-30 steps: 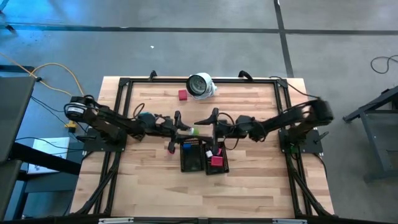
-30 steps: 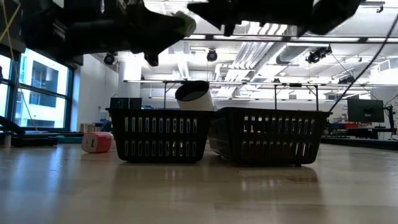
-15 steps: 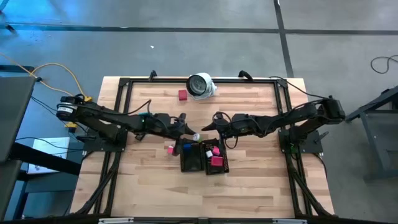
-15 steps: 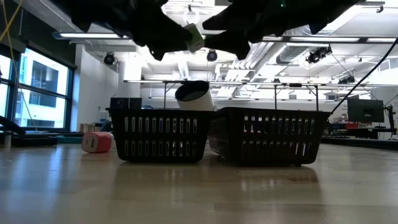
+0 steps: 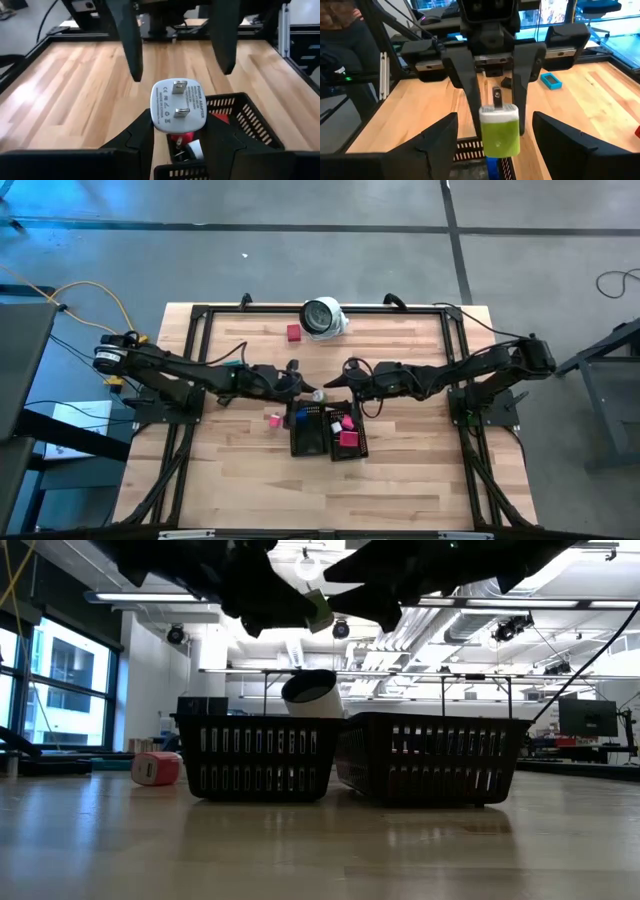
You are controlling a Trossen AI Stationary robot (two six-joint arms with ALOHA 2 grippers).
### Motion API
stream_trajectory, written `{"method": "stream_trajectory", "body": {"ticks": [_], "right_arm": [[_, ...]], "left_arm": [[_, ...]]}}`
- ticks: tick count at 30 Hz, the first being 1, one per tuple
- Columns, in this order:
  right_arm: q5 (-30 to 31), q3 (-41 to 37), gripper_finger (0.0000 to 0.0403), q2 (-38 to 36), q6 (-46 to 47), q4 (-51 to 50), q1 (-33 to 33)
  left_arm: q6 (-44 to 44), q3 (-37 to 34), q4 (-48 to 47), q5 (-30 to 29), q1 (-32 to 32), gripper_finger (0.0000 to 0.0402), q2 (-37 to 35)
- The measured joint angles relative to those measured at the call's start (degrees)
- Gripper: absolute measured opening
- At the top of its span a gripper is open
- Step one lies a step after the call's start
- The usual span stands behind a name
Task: Pick & Place Office items
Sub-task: Put the green charger adapter into the right black bin
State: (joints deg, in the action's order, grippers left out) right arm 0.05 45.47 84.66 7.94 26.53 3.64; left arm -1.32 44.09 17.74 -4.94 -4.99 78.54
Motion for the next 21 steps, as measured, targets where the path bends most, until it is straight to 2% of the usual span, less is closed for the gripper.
{"method": "stream_trajectory", "body": {"ticks": [6,21], "right_arm": [[1.9,0.0,0.0243,0.0,0.0,0.1,0.0],[1.5,0.0,0.0243,0.0,-0.2,-0.1,0.0]], "left_arm": [[1.4,2.9,0.2,0.0,0.0,0.0119,1.8],[1.5,3.7,-0.4,0.1,0.3,0.0119,2.3]]}}
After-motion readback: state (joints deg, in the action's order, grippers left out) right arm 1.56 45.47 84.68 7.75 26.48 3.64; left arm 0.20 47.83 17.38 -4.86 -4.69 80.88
